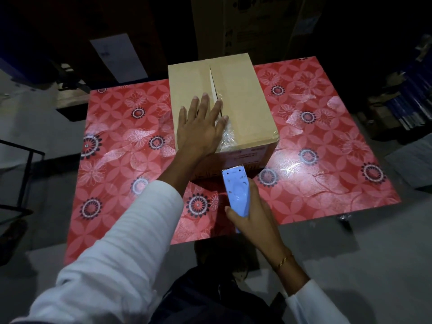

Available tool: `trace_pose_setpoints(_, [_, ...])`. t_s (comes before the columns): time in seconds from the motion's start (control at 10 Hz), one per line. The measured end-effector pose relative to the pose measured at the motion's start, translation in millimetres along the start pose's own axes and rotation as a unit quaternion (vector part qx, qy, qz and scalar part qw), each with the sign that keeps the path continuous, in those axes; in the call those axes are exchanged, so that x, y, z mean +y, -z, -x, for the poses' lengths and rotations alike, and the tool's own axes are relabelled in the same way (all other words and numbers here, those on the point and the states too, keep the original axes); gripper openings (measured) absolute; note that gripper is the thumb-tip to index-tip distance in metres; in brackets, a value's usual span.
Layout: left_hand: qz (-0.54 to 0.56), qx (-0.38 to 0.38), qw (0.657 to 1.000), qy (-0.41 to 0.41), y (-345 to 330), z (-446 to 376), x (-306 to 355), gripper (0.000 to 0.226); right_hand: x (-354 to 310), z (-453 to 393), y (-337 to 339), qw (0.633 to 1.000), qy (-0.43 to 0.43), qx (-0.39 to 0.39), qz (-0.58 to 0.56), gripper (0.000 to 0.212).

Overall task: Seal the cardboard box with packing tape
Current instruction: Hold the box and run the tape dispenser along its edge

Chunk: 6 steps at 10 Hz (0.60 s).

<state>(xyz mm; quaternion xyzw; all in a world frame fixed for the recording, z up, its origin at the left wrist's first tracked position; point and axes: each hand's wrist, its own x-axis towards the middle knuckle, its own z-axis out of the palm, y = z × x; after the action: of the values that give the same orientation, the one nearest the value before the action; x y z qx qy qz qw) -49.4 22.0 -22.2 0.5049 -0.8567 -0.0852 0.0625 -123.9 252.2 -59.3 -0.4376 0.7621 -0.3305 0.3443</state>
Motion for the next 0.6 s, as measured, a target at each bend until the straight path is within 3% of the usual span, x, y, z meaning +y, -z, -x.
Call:
trace_pose_setpoints(0.4, [0.0,0.002,1.0,-0.004,0,1,0,0.062,-31,-12,18,0.996,-0.06,-0.048,0.055,0.059])
trace_pose_setpoints(0.6, [0.0,-0.001,1.0,-0.007,0,0,-1,0.063,-49,-34,28,0.988,-0.113,-0.09,0.053,0.057])
